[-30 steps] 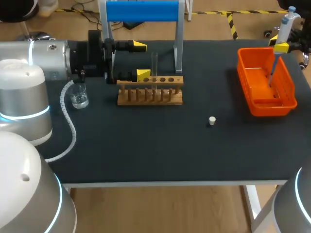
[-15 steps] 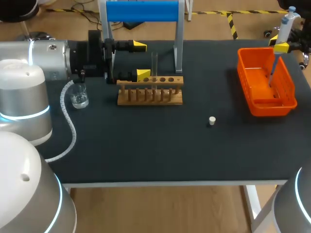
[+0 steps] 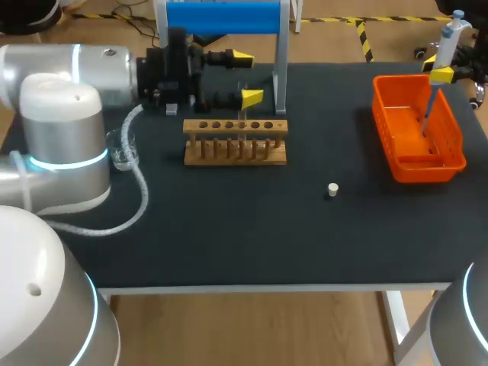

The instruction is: Invert the test tube, pick up the pipette, mount the tip to pipette, aspirate from beaker and dispense into the tube, eject the tip, return the pipette, and cap with the stopper.

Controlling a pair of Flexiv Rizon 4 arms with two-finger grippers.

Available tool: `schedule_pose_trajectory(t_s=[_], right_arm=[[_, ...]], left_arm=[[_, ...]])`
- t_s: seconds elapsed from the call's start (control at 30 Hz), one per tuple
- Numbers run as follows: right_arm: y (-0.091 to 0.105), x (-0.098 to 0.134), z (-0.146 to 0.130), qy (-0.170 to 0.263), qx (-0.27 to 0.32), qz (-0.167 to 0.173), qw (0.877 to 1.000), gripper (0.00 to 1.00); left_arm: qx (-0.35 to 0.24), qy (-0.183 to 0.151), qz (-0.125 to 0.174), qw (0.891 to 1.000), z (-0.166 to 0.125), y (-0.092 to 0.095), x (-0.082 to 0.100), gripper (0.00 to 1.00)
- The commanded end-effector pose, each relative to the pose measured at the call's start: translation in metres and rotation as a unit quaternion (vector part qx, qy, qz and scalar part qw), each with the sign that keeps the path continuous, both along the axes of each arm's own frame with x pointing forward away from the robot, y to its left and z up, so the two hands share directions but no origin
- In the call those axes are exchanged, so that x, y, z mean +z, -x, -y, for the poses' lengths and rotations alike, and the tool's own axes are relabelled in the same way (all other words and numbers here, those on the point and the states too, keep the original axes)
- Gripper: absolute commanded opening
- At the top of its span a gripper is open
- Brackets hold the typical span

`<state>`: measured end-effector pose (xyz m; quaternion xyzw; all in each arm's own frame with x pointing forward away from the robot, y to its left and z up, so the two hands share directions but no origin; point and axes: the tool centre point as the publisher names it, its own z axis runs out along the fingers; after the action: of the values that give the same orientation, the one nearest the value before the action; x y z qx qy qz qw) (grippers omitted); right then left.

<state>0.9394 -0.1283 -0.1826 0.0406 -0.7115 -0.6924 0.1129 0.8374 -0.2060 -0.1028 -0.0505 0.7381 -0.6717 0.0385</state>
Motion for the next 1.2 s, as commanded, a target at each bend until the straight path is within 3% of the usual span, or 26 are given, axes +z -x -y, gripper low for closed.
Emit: schedule_pose_trajectory(t_s=[0.03,0.33,0.67,1.2], right_arm=[[0.000,0.001,0.000,0.002,0.000,0.000,1.000,0.00],[0.000,0.001,0.000,0.002,0.000,0.000,1.000,0.00],[0.000,0.001,0.000,0.002,0.000,0.000,1.000,0.00],[0.000,0.001,0.000,0.002,0.000,0.000,1.000,0.00]], left_arm=[[-0.007,-0.002,-0.008,1.000,0.059,-0.027,0.007,1.00],[-0.011,-0.015,-0.018,1.000,0.124,-0.054,0.029,1.00],[-0.019,-0.012,-0.028,0.999,0.190,-0.074,0.035,1.00],[-0.019,-0.012,-0.028,0.999,0.190,-0.074,0.035,1.00]])
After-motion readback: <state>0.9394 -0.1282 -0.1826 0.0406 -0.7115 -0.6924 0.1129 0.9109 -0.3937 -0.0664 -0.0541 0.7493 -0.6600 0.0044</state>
